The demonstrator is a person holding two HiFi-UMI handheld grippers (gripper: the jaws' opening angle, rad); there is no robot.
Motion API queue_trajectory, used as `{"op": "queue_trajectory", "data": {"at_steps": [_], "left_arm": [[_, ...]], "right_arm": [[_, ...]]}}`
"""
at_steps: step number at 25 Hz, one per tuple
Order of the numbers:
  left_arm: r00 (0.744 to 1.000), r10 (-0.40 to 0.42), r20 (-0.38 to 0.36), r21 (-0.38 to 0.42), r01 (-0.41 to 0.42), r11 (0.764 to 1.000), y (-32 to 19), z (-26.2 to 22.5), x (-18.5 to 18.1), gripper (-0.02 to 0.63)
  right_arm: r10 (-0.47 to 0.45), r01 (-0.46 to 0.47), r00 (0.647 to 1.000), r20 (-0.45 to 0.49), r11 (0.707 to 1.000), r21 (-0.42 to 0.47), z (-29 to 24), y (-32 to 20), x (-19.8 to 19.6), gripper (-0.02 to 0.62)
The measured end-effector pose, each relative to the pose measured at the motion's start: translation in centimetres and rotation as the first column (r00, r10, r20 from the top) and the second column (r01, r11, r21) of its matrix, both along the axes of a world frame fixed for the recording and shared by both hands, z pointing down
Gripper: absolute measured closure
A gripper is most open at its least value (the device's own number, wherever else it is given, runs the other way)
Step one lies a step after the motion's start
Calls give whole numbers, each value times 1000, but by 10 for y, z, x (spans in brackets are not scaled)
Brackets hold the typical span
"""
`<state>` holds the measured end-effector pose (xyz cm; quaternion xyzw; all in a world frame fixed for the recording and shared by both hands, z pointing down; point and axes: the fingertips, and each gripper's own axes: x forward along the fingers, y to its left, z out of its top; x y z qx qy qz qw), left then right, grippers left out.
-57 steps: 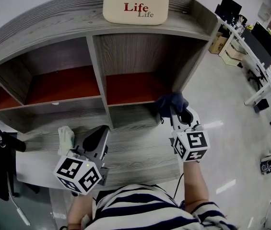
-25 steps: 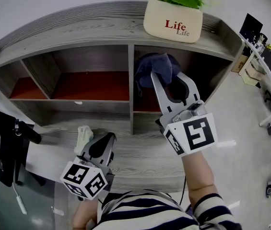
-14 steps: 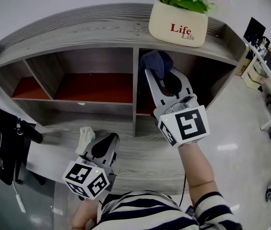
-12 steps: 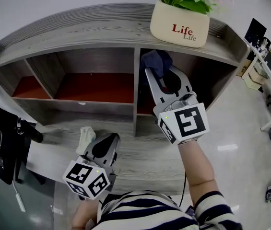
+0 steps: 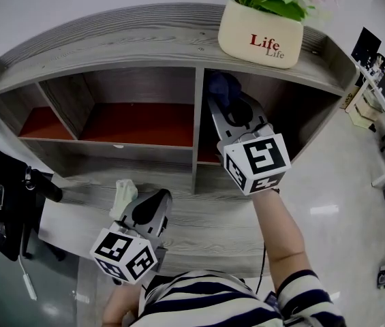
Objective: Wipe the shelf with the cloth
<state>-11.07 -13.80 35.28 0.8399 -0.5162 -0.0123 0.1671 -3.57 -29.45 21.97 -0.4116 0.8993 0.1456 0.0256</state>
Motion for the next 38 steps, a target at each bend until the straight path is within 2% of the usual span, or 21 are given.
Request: {"op": "queue_trajectory", "data": {"at_steps": [7,17,25,31,38], "left_arm": [[1000,9,1,-5,-9,1000,-1,3,2,584],[1000,23,-5,-11,-23,1000,-2,6,5,583],[1000,31,-2,-12,-31,999,-3,7,8,584],[999,37,-3,-12,-37,999,-2,7,9,583],[999,46,-1,-12,-46,999,-5,8,11,583]], "right_arm": [[-9,1,994,-106,997,-76,29,-4,-4,515],[-72,17,963,-259,978,-208,74,-1,-7,515],[-129,41,943,-306,960,-277,95,8,-7,515],[-169,68,939,-299,945,-319,103,17,-7,514],[-197,83,925,-324,939,-333,108,26,-7,515]]}}
